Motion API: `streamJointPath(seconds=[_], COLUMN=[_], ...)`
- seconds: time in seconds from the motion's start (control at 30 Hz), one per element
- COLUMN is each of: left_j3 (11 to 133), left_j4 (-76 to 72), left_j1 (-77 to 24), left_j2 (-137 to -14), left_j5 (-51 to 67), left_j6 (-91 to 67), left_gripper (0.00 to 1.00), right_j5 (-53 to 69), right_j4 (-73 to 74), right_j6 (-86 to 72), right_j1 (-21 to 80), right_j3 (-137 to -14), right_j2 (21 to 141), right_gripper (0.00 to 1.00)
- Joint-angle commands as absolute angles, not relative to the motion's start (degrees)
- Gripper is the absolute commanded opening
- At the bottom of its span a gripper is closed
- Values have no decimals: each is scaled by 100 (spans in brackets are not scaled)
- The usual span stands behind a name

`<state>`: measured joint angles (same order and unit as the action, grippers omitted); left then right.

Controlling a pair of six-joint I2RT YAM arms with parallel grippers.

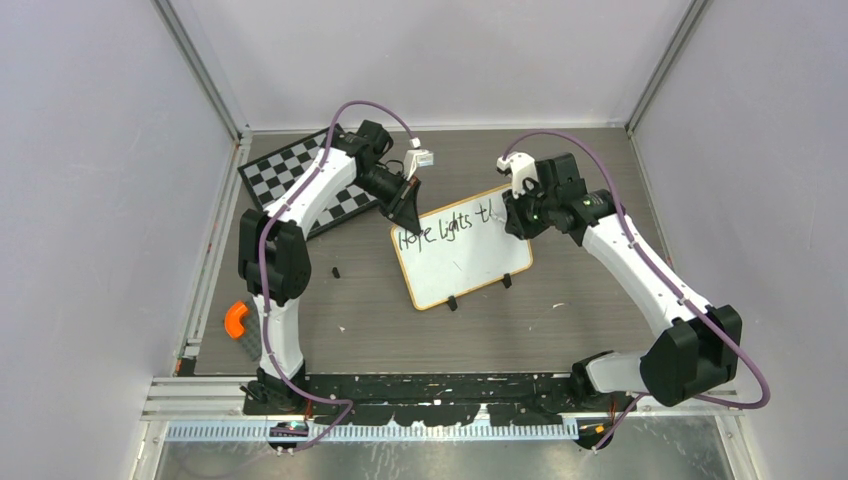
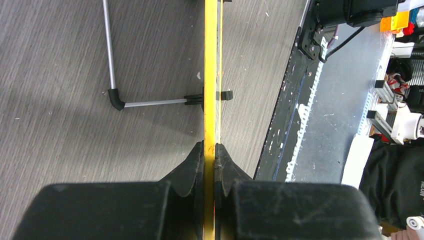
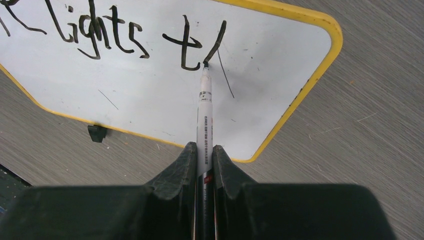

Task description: Write a sentence on the whiteboard

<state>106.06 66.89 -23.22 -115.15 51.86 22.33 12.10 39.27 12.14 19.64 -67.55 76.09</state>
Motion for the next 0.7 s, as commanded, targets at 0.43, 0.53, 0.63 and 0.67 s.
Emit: streamJointPath(seconds=[0.43, 0.53, 0.63, 0.67], left_j3=[10784, 10775, 10780, 10783], left_j4=[6846, 6848, 6847, 6848], left_j1=[-2356, -2355, -2355, -2355], left_j2=[-11563, -11558, -11565, -11564], left_j5=[5067, 5053, 5051, 5052], left_j6=[2337, 2347, 2354, 2351], left_gripper=[0, 0, 0, 0], right_j5=[1155, 1121, 1090, 1067], right_j4=[3920, 3912, 3874, 3872], right_j6=[1204, 1195, 1195, 1203], right_j1=[1949, 1946, 1948, 1949], right_j3=[-7204, -7289, -7321, -7321], right_j2=[7501, 7530, 7597, 7614], right_gripper=[0, 0, 0, 0])
